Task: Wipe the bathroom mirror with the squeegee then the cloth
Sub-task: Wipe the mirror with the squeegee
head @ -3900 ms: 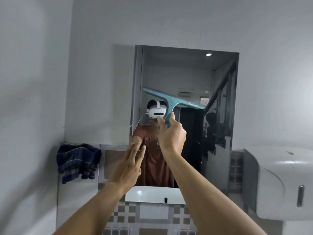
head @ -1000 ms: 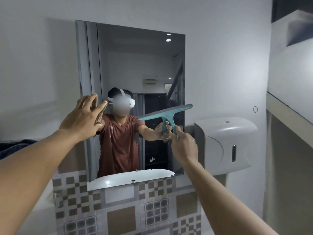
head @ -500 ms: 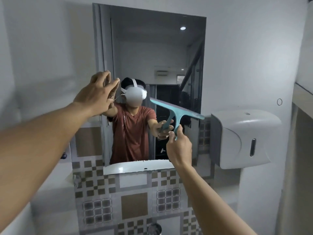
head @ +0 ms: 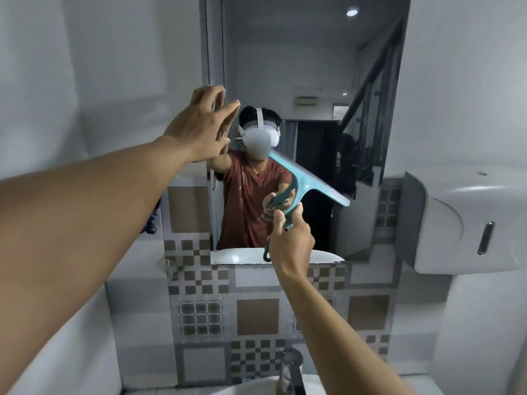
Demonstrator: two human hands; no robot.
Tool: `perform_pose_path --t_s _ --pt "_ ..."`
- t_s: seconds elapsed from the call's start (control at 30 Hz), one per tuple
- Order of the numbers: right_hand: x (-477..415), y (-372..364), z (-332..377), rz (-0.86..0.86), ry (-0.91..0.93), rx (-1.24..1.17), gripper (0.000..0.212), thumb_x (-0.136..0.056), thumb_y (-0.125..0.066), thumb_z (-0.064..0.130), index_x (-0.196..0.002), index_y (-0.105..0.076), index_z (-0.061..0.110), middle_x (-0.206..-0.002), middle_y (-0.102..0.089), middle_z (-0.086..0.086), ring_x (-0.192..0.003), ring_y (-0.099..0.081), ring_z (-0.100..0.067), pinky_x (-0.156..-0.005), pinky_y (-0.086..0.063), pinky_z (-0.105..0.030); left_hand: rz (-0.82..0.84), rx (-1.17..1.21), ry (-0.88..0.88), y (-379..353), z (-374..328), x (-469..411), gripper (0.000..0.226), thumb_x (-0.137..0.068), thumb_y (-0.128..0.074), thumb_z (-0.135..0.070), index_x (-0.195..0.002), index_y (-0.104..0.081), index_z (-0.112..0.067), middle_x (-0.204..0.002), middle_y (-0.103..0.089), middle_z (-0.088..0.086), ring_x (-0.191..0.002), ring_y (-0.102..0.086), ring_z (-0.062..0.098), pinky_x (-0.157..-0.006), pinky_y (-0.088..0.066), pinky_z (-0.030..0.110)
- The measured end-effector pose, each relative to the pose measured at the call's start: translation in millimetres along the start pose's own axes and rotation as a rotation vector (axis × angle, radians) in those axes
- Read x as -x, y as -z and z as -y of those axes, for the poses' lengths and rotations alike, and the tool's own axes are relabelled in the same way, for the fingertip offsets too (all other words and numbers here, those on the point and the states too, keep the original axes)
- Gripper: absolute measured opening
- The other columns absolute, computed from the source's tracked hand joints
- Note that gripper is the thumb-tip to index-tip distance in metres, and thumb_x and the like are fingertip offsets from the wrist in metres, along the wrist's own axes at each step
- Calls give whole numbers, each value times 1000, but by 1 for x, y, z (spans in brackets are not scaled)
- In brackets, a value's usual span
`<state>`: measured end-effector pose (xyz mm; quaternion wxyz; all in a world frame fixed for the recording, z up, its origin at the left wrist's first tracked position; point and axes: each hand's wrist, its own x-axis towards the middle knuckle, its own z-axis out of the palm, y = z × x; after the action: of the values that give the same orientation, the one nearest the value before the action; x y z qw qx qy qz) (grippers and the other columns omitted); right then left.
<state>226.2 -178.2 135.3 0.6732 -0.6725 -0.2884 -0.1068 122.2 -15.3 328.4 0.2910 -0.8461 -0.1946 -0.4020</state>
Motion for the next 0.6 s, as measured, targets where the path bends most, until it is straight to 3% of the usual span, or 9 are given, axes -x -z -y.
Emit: perform_pose_path --t_s 0.1,0.23,0.3,0.43,0.6 --pt "4 -12 -6 34 34 51 49 -103 -49 38 -148 -42 23 -93 -69 7 -87 -66 -11 -83 -57 -36 -32 12 3 1 1 -3 76 -83 -71 -33 -150 -36 -18 -153 -27 14 -140 -22 40 -96 -52 55" --pt "18 -24 -7 109 44 26 60 -103 -52 36 -156 -29 25 -99 -67 5 -95 -64 -13 -87 -54 -32 -2 53 5 3 4 -9 73 -86 -69 -27 -150 -36 -18 -156 -23 13 -145 -17 39 -100 -50 56" --pt "20 -30 -7 108 40 23 60 -103 -52 37 -156 -28 26 -100 -69 1 -96 -65 -15 -87 -55 -35 4 54 3 4 5 -9 73 -86 -69 -27 -150 -37 -18 -157 -24 12 -145 -17 39 -99 -51 56" --pt "22 -32 -8 105 56 5 56 -103 -52 36 -155 -33 23 -101 -68 -2 -95 -62 -14 -82 -51 -27 10 34 -14 5 6 -9 71 -87 -69 -26 -150 -38 -16 -156 -26 15 -146 -18 40 -97 -51 56" --pt "21 -24 -10 141 97 86 60 -103 -50 37 -157 -28 24 -101 -65 -4 -96 -62 -19 -81 -53 -31 -5 47 -34 1 5 -9 71 -86 -69 -20 -149 -38 -11 -157 -24 16 -146 -16 41 -99 -50 57"
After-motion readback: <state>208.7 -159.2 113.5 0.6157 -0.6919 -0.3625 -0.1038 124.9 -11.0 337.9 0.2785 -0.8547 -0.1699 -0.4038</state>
